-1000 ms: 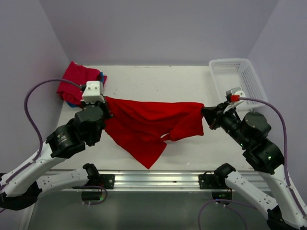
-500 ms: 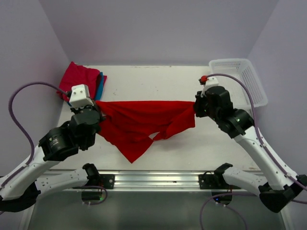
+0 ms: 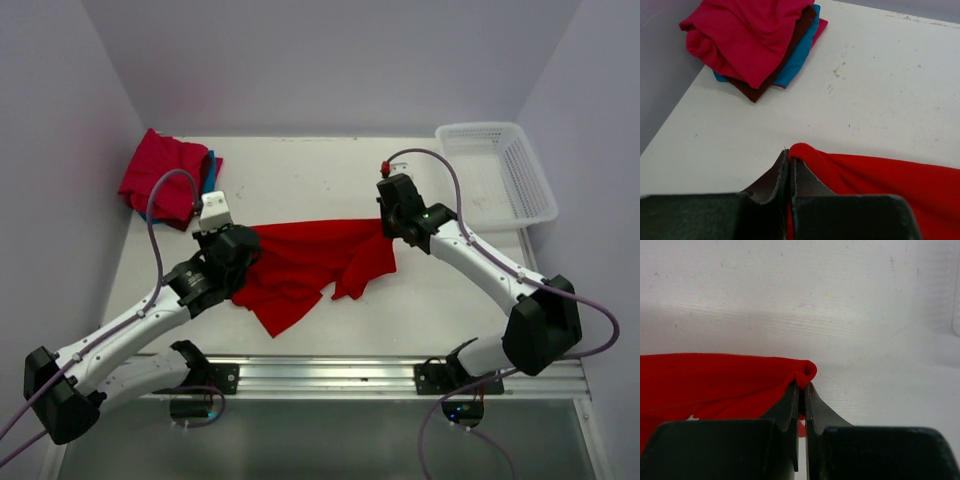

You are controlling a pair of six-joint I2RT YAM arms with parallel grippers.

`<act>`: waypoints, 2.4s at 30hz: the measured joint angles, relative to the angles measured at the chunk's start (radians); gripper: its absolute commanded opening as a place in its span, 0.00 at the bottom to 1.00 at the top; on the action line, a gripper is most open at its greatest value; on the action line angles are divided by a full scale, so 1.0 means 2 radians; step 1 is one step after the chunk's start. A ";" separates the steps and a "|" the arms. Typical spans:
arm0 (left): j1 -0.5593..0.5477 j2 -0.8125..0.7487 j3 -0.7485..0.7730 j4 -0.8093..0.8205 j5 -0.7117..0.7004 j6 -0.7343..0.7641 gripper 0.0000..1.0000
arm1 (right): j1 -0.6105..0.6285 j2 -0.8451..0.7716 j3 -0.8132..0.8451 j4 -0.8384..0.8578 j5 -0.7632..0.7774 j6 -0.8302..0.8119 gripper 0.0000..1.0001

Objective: Fold and stack the t-shirts
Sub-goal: Flatten out the tshirt

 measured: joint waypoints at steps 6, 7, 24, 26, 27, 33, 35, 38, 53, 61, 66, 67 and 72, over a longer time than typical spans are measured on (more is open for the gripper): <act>0.068 0.069 -0.019 0.129 0.081 0.060 0.00 | -0.013 0.044 0.000 0.043 0.006 0.000 0.00; 0.078 0.088 -0.019 0.153 0.096 0.073 0.00 | -0.017 0.054 0.000 0.051 0.006 0.000 0.00; 0.294 0.295 0.052 0.293 0.298 0.112 0.48 | -0.069 0.189 0.081 0.097 -0.007 -0.003 0.79; 0.301 0.286 0.044 0.302 0.306 0.112 0.65 | -0.070 0.187 0.081 0.097 -0.006 -0.009 0.86; 0.297 0.275 0.036 0.306 0.312 0.117 0.66 | -0.071 0.185 0.080 0.097 -0.006 -0.009 0.92; 0.170 0.205 0.024 0.313 0.355 0.149 0.67 | -0.072 0.121 0.031 0.102 -0.008 -0.009 0.93; 0.122 0.193 0.023 0.309 0.385 0.156 0.65 | -0.072 0.095 0.018 0.105 -0.010 -0.009 0.92; 0.105 0.187 0.022 0.285 0.407 0.158 0.44 | -0.072 0.071 0.003 0.110 -0.015 -0.007 0.88; 0.039 0.287 0.053 0.108 0.389 0.165 0.44 | -0.072 0.067 -0.025 0.110 -0.039 0.002 0.83; 0.021 0.335 0.065 0.087 0.386 0.173 0.39 | -0.072 0.067 -0.025 0.110 -0.039 0.004 0.82; 0.021 0.352 0.069 0.075 0.356 0.168 0.23 | -0.072 0.067 -0.025 0.110 -0.038 0.004 0.81; 0.021 0.352 0.071 0.073 0.350 0.167 0.18 | -0.072 0.067 -0.025 0.110 -0.038 0.004 0.81; 0.021 0.349 0.089 0.063 0.322 0.164 0.00 | -0.072 0.067 -0.025 0.110 -0.038 0.004 0.80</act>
